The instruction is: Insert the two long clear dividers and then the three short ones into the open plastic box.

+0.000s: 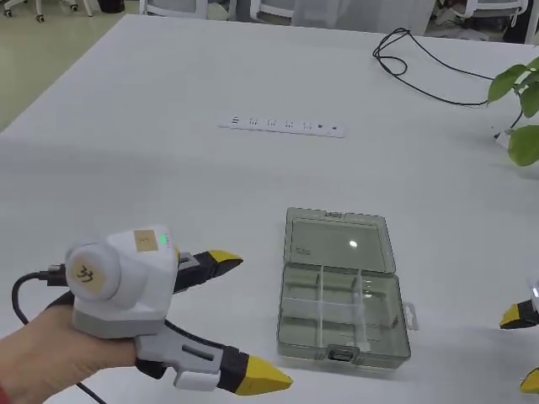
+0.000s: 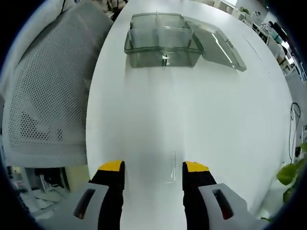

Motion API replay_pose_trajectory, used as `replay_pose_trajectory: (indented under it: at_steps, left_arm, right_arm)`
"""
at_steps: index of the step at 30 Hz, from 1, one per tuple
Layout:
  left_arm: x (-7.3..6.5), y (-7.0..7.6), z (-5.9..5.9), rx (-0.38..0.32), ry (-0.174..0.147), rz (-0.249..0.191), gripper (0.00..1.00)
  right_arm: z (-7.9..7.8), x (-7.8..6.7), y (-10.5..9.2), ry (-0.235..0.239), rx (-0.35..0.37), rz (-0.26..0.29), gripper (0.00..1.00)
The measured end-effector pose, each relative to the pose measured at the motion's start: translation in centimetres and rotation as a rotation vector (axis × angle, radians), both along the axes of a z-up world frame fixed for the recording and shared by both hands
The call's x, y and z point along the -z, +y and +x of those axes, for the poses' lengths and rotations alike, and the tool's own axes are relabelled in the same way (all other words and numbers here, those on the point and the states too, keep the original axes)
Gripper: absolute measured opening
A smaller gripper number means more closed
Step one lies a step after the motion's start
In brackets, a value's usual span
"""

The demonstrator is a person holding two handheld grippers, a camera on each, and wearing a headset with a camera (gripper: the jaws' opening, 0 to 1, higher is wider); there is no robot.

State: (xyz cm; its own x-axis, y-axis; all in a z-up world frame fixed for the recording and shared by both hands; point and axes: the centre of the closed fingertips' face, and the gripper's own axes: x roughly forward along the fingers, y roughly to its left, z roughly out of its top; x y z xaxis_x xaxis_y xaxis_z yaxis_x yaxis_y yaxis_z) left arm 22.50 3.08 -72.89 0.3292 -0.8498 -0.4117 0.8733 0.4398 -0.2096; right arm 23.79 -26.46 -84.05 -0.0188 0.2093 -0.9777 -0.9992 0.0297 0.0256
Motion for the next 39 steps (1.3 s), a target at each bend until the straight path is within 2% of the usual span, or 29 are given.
replay_pose_trajectory:
  at_steps: [7,11,16,22,31,39]
  left_arm:
    - [0.1,0.2,0.1,-0.008,0.003,-0.001,1.00]
    - [0.1,0.2,0.1,-0.010,0.006,-0.001,1.00]
    - [0.1,0.2,0.3,-0.011,0.006,-0.007,1.00]
    - [0.1,0.1,0.3,-0.009,0.006,-0.006,1.00]
    - [-0.1,0.2,0.3,-0.009,0.003,-0.007,1.00]
    - [-0.4,0.4,0.3,-0.010,-0.003,-0.005,1.00]
  right_arm:
    - [0.4,0.9,-0.9,-0.015,-0.034,-0.021,0.46]
    - [1.0,0.6,-1.0,-0.036,-0.046,-0.031,0.43]
    - [0.7,0.4,-0.8,-0.033,-0.044,-0.030,0.41]
    - [0.5,0.3,-0.7,-0.036,-0.044,-0.035,0.33]
    - [0.4,0.3,-0.7,-0.042,-0.030,-0.043,0.33]
    - [0.4,-1.0,0.5,-0.077,-0.005,0.000,0.33]
